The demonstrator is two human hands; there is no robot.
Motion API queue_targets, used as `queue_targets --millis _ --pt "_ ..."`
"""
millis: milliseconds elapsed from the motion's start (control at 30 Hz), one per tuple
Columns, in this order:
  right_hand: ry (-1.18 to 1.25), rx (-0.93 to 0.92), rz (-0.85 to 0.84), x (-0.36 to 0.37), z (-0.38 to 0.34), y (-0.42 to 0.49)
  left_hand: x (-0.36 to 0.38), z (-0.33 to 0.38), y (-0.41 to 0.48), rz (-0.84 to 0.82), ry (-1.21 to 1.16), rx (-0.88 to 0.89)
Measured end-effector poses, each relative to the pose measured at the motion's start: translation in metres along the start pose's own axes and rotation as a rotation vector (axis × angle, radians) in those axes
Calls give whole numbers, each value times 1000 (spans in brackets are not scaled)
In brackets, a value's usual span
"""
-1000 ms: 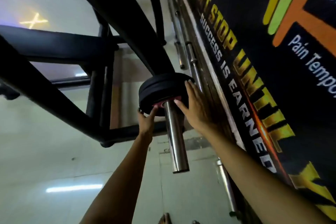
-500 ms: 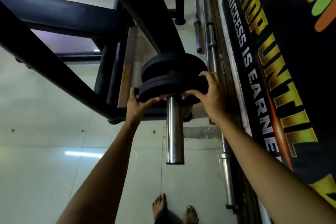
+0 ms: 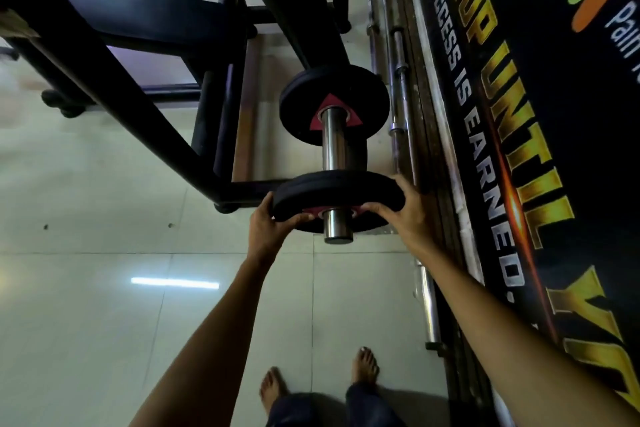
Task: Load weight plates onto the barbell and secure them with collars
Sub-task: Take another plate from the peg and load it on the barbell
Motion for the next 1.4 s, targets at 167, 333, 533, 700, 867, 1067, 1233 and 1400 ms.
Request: queue_targets --millis 167,333,533,700,867,1067,1233,1400 --pt "46 44 80 -3 10 -82 -20 12 -65 -80 12 -20" --pt "76 77 125 7 -36 -160 -79 54 -107 -128 30 15" --pt "156 -18 187 49 -122 -231 -186 112 -138 -6 37 117" --pt "155 -158 165 87 -192 -269 -267 144 -166 106 42 151" --pt "144 -258 82 119 -238 -300 -329 166 -195 188 92 129" --pt "125 -345 17 161 -286 -343 -398 189 -237 324 148 164" --pt "100 -428 -12 197 -331 -377 -454 199 -266 442 131 203" --pt "88 -549 -10 239 -385 -407 -510 203 -283 547 90 252"
Point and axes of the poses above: each hand's wrist, its own y-axis towards the middle knuckle, its own x-axis out of the palm, z = x × y, the point moved 3 cm from there along y, towards the middle knuckle, and after that the axes turned 15 degrees about x, right-handed, at the moved point
